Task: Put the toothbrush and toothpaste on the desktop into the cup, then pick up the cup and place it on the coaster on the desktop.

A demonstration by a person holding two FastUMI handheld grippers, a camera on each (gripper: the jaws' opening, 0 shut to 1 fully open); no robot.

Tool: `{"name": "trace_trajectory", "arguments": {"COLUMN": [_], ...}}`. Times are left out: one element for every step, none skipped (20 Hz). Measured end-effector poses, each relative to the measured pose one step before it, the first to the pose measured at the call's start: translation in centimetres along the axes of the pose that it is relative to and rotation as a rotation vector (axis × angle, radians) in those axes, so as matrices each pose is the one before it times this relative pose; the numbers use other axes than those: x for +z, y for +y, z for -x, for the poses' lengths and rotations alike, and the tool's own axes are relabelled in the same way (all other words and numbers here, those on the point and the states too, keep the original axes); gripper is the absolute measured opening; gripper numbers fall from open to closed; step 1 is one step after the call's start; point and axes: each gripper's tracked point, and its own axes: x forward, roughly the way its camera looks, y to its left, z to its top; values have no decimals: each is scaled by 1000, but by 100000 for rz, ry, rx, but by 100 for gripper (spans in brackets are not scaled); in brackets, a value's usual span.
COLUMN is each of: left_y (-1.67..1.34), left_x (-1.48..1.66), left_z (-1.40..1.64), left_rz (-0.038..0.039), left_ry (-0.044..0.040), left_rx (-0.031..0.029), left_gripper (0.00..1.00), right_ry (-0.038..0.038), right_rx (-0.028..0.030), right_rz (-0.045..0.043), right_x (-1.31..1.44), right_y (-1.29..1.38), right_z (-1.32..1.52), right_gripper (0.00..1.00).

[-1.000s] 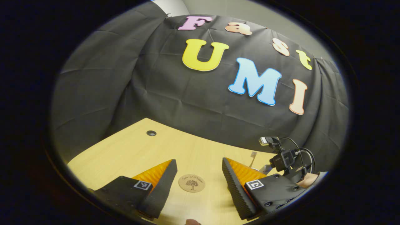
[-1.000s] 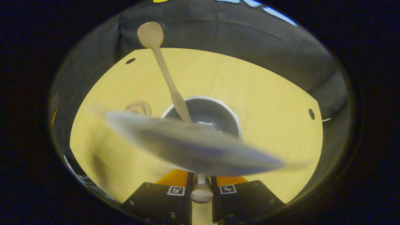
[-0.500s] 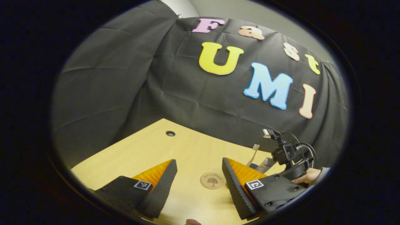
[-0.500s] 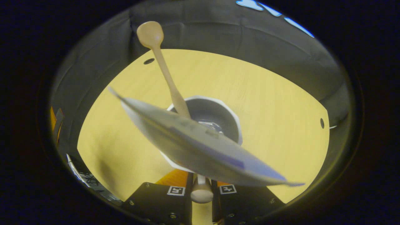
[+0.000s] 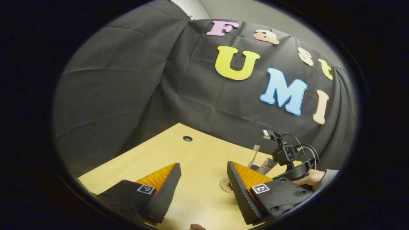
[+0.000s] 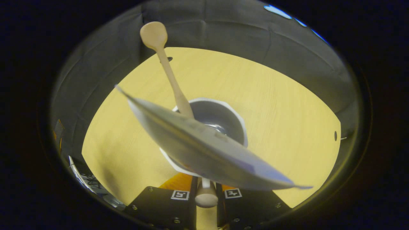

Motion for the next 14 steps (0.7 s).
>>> {"name": "trace_trajectory", "arguments": {"left_y": [216,349,203,172,81,124,106,138,105,125,58,110,-43,51], "left_x": [-28,-1,44,-11,-74,-25,-41,1,-56,-26,-44,-64,53,-126], "left_z": [-132,72,-174,71,-92,-18,-43,11,2,62,-28,60,-184,-72], "left_rz": [273,301,345,290,241,113,-55,55,205,204,201,257,96,-2], "left_ry": [143,171,-12,44,-79,-33,133,43,107,147,42,120,-5,166], "left_rx": [190,346,242,118,118,-64,225,92,-9,171,178,144,119,-23], "left_gripper": [94,94,93,94,94,94,94,94,91,91,94,96,94,94], "right_ry": [328,164,159,74,277,155,193,88,116,353,702,680,-503,523], "right_rx": [113,3,-4,-141,-226,-555,-426,-569,-594,-478,-190,-161,-307,74], "right_rz": [399,159,123,207,425,356,449,383,623,534,430,258,289,-28], "right_x": [209,102,223,139,114,22,113,77,8,-101,81,58,237,-193], "right_y": [133,233,140,160,49,406,142,84,-7,82,199,95,-4,-28], "right_z": [-168,-189,-233,-301,-182,-98,-101,-24,-9,22,-19,-182,-167,145], "right_gripper": [24,24,24,24,25,25,25,24,24,20,25,25,25,25]}}
